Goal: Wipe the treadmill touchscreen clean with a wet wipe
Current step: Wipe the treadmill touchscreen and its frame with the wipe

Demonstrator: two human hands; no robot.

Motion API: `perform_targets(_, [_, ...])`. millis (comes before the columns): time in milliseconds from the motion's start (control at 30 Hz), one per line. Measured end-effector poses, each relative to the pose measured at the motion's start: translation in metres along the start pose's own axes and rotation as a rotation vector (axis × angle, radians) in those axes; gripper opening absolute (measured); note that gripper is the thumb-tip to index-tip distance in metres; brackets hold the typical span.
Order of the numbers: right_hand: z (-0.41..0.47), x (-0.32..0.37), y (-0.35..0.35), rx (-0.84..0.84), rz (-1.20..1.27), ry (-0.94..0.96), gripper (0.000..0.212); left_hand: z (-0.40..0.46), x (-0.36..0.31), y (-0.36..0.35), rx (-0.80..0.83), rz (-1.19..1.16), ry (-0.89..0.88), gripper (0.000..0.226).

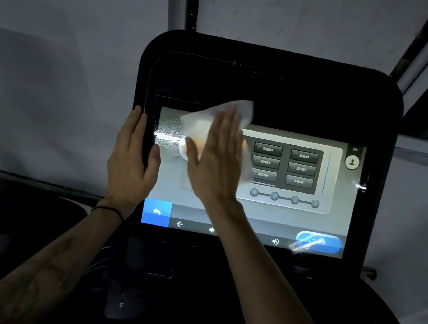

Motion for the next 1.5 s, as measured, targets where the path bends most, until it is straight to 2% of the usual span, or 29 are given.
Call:
perform_targets(100, [-0.027,-0.017,0.012,-0.016,-0.033,-0.079,0.083,-0.001,-0.001,-0.001,0.003,0.006,-0.007,0.056])
perform_targets(200, [-0.052,0.010,0.000,0.085,-0.003,0.064,0.083,-0.001,0.002,-0.001,0.004,0.015,-0.003,0.057])
perform_targets(267, [-0.033,0.017,-0.005,0.081,-0.005,0.092,0.082,-0.002,0.002,-0.001,0.011,0.017,-0.002,0.057])
perform_targets(367, [-0.010,-0.004,0.001,0.011,-0.020,0.003,0.081,0.000,0.002,-0.001,0.004,0.014,-0.008,0.057])
perform_targets(433, [-0.027,-0.015,0.009,-0.006,-0.051,-0.039,0.080,-0.001,0.002,-0.002,0.002,0.011,-0.009,0.056])
perform_targets(533, [-0.052,0.009,0.002,0.079,-0.031,0.090,0.081,0.000,0.003,-0.002,-0.003,0.008,-0.018,0.056])
perform_targets(600, [-0.039,0.019,-0.005,0.084,-0.055,0.178,0.079,-0.001,0.003,-0.002,-0.002,0.011,-0.011,0.056])
perform_targets(767, [-0.029,-0.018,0.013,-0.015,-0.086,-0.017,0.079,-0.001,0.002,-0.001,0.001,0.006,-0.002,0.056])
perform_targets(867, [-0.058,0.002,0.005,0.090,-0.068,0.069,0.083,0.000,0.003,-0.002,0.000,0.006,-0.010,0.057])
perform_targets(967, [-0.031,0.018,-0.005,0.087,-0.061,0.126,0.083,0.000,0.004,-0.002,0.002,0.009,-0.005,0.057])
perform_targets(1067, [-0.014,-0.004,0.004,0.008,-0.078,0.025,0.083,0.001,0.002,-0.001,0.001,-0.008,0.009,0.057])
perform_targets(1133, [-0.037,-0.014,0.012,0.012,-0.095,-0.022,0.083,0.000,0.002,-0.001,-0.001,-0.012,0.008,0.056])
perform_targets(1233, [-0.073,0.013,-0.001,0.133,-0.065,0.101,0.084,0.001,0.003,0.000,0.003,-0.008,0.005,0.057])
perform_targets(1300, [-0.060,0.027,-0.008,0.126,-0.057,0.146,0.082,0.001,0.003,0.000,0.012,-0.012,0.010,0.057])
perform_targets(1400, [-0.025,0.008,-0.004,0.062,-0.081,0.057,0.081,0.001,0.003,0.001,0.009,-0.021,0.015,0.056])
perform_targets(1500, [-0.042,-0.016,0.012,0.010,-0.100,-0.040,0.081,0.000,0.002,0.000,0.011,-0.024,0.013,0.056])
Point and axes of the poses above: each hand's wrist, its own z-axis towards the middle knuckle, its own y-axis out of the back of the hand, x = y × z, the point moved 8 cm from there along z, towards the middle knuckle, and after that the axes turned 13 degrees about -x, right-handed, at the moved point
